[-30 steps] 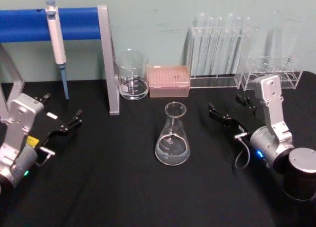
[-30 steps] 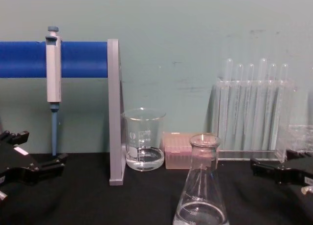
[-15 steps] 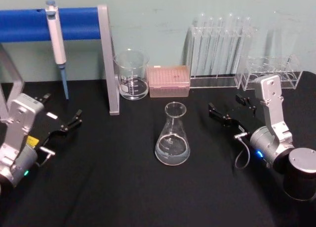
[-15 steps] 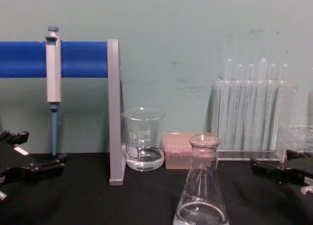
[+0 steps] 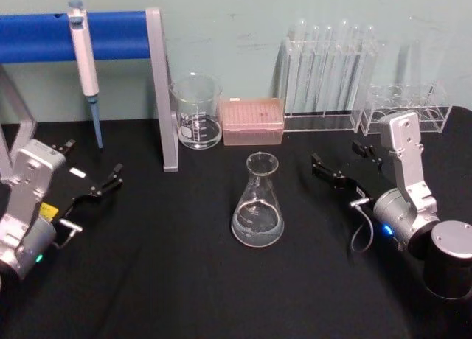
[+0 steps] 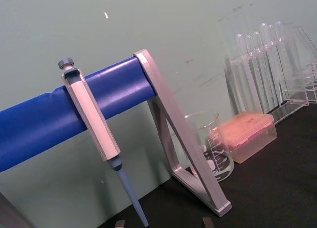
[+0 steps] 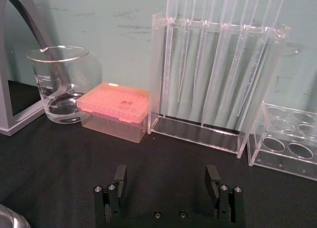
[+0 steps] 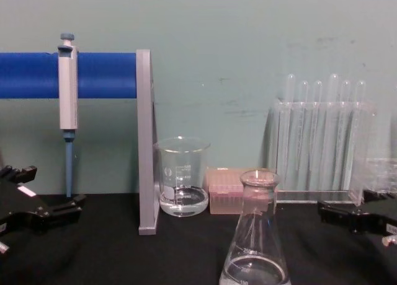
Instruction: Grasp the erlenmeyer flask with one hand, shake it three times, then place it back.
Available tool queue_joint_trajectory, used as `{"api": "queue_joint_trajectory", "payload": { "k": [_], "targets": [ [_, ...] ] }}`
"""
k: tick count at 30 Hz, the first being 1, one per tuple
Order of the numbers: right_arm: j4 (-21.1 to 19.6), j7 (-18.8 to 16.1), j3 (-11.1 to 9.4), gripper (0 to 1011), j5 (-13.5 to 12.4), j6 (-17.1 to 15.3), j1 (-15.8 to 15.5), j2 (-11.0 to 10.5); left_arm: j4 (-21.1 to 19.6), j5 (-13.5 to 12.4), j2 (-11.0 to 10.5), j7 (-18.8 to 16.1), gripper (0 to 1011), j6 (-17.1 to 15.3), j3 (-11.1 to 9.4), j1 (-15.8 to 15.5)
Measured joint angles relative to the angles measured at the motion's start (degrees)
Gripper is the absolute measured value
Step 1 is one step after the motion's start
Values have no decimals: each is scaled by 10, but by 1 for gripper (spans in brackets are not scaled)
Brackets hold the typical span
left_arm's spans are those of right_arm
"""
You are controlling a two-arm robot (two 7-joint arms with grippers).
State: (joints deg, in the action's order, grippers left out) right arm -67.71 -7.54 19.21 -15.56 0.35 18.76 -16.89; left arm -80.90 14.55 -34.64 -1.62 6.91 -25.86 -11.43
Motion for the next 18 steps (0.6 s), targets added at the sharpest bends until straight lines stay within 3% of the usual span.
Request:
{"api": "queue_joint_trajectory", "payload": {
  "k": [18],
  "targets": [
    [0,0,0,1003,0,0,0,0,0,0,0,0,1001,0,0,0]
  ]
}}
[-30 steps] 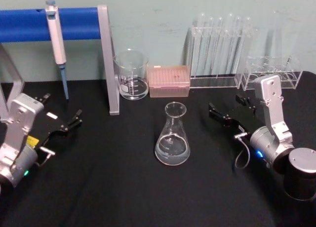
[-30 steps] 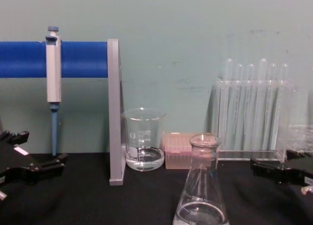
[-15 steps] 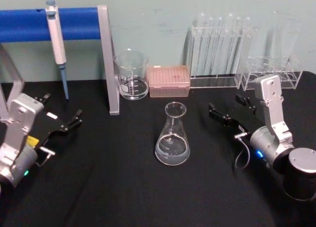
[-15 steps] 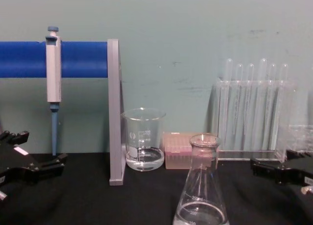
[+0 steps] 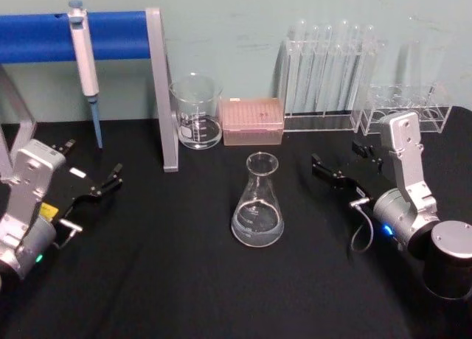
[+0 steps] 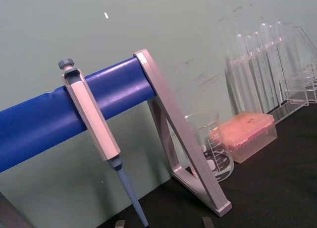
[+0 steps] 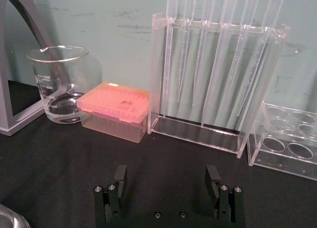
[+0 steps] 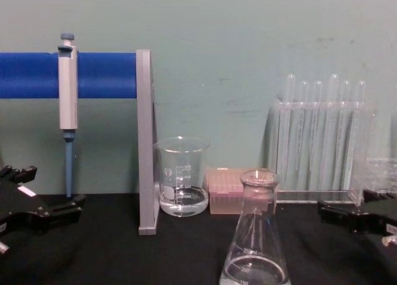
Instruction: Grasp the erlenmeyer flask with one hand, shake it three times, then place it back.
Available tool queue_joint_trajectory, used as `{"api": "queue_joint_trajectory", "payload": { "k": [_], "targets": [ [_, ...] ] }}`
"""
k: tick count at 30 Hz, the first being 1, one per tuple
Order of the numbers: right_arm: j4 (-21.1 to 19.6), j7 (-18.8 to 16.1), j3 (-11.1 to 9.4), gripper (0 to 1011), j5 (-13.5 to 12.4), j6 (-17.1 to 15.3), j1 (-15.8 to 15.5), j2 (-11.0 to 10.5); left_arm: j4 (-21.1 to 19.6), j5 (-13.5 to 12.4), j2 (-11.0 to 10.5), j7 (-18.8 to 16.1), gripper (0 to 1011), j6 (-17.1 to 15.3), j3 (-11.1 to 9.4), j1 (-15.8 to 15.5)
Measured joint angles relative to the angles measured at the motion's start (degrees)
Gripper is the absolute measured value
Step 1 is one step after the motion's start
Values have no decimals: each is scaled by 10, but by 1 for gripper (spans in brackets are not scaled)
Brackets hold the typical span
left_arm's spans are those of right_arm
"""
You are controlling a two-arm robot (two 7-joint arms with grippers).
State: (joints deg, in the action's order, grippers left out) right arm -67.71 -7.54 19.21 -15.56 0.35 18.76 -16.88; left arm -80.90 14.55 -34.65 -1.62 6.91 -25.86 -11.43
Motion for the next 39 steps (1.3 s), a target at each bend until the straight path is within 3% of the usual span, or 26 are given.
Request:
{"api": "queue_joint_trajectory", "payload": {
  "k": [39],
  "targets": [
    [0,0,0,1003,0,0,0,0,0,0,0,0,1001,0,0,0]
  ]
}}
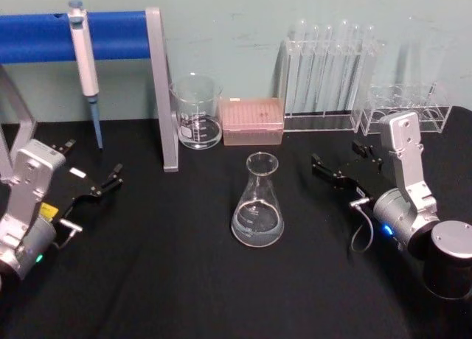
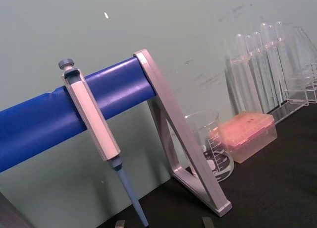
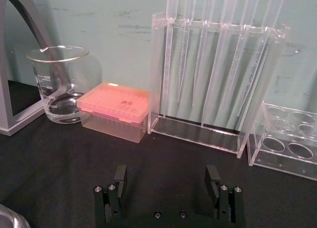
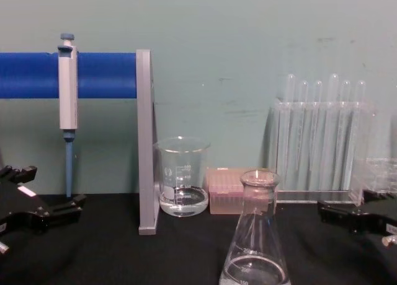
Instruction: Grasp the erlenmeyer flask with one hand, shake it three times, then place it back.
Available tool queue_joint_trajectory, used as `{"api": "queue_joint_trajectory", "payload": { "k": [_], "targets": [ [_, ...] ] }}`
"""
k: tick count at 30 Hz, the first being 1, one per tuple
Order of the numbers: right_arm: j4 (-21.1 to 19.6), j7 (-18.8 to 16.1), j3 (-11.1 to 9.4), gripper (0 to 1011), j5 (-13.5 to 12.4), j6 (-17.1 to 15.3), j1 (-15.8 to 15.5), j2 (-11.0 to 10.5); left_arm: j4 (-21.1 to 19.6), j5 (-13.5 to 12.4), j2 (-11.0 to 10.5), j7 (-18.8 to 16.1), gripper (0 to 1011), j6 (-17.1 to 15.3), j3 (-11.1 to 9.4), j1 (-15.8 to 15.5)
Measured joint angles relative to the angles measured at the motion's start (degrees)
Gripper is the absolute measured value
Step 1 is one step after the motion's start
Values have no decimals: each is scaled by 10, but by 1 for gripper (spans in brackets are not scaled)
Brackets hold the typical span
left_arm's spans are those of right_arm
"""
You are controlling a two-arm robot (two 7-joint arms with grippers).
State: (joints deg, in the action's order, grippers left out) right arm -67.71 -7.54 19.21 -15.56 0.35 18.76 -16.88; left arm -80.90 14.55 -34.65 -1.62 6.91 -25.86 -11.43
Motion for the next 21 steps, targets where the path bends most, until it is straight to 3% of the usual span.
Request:
{"api": "queue_joint_trajectory", "payload": {
  "k": [21],
  "targets": [
    [0,0,0,1003,0,0,0,0,0,0,0,0,1001,0,0,0]
  ]
}}
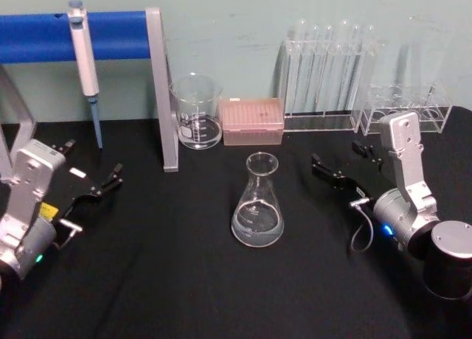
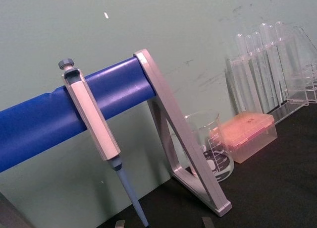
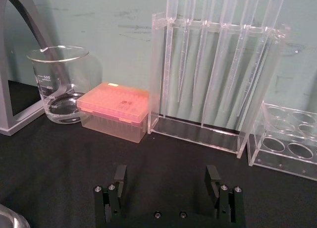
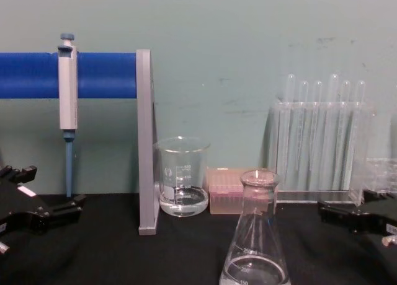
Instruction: Grasp the erlenmeyer flask with one hand, shake it three times, then place it back.
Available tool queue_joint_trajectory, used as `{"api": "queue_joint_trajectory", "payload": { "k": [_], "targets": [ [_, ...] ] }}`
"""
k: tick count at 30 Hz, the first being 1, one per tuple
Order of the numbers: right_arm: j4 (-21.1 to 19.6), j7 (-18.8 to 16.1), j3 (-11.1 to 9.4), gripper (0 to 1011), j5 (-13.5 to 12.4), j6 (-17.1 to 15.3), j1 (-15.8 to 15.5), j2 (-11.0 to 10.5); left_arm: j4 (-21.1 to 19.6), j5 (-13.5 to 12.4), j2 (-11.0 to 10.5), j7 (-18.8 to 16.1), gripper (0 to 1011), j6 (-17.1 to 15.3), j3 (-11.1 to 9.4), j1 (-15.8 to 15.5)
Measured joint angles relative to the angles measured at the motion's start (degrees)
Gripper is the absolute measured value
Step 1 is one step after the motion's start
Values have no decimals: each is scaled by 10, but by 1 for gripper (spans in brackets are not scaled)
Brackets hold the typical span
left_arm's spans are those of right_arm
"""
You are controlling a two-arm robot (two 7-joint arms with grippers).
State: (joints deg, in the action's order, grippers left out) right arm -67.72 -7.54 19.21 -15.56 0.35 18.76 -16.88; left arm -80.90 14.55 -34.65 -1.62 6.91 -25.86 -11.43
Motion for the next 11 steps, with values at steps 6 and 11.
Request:
{"api": "queue_joint_trajectory", "payload": {
  "k": [6,11],
  "targets": [
    [0,0,0,1003,0,0,0,0,0,0,0,0,1001,0,0,0],
    [0,0,0,1002,0,0,0,0,0,0,0,0,1001,0,0,0]
  ]
}}
